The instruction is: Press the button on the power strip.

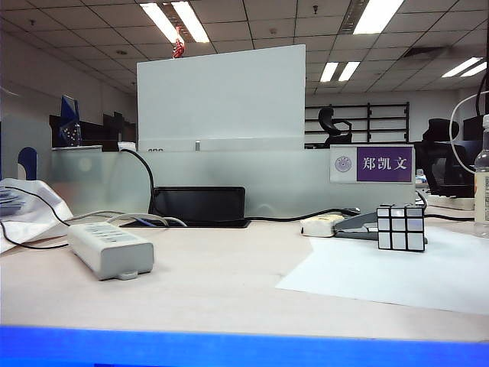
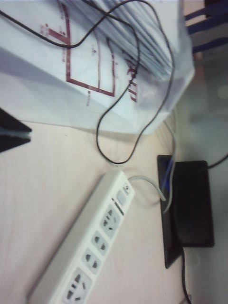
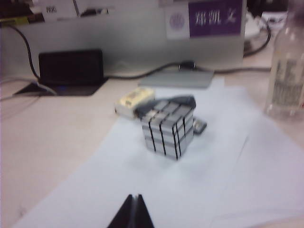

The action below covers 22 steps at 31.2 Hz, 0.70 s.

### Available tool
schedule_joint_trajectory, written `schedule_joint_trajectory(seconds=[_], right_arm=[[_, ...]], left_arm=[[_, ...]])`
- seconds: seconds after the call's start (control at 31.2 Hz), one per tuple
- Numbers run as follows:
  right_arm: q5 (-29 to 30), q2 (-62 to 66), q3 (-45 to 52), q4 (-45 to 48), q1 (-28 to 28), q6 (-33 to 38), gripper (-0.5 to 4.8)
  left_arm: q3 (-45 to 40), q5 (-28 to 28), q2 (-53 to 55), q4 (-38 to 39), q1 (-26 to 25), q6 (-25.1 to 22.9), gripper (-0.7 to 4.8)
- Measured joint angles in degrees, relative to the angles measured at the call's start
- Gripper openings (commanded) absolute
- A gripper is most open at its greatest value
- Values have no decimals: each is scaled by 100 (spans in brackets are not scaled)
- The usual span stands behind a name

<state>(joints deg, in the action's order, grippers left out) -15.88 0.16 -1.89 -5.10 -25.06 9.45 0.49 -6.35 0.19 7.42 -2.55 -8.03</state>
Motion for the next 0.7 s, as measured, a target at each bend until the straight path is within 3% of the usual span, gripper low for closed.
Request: schedule_joint_trajectory(seconds=[0.19,0.45,0.7], right_arm=[[160,0,-2,568,2,-271,0],[1532,2,2,538,0,-380,0],[1915,2,4,249,0,-398,0]], left_arm=[[0,-9,0,-66,0,-11,-5],[0,-356,0,-400,0,7,-5],[0,-748,0,-422,0,7,-5]])
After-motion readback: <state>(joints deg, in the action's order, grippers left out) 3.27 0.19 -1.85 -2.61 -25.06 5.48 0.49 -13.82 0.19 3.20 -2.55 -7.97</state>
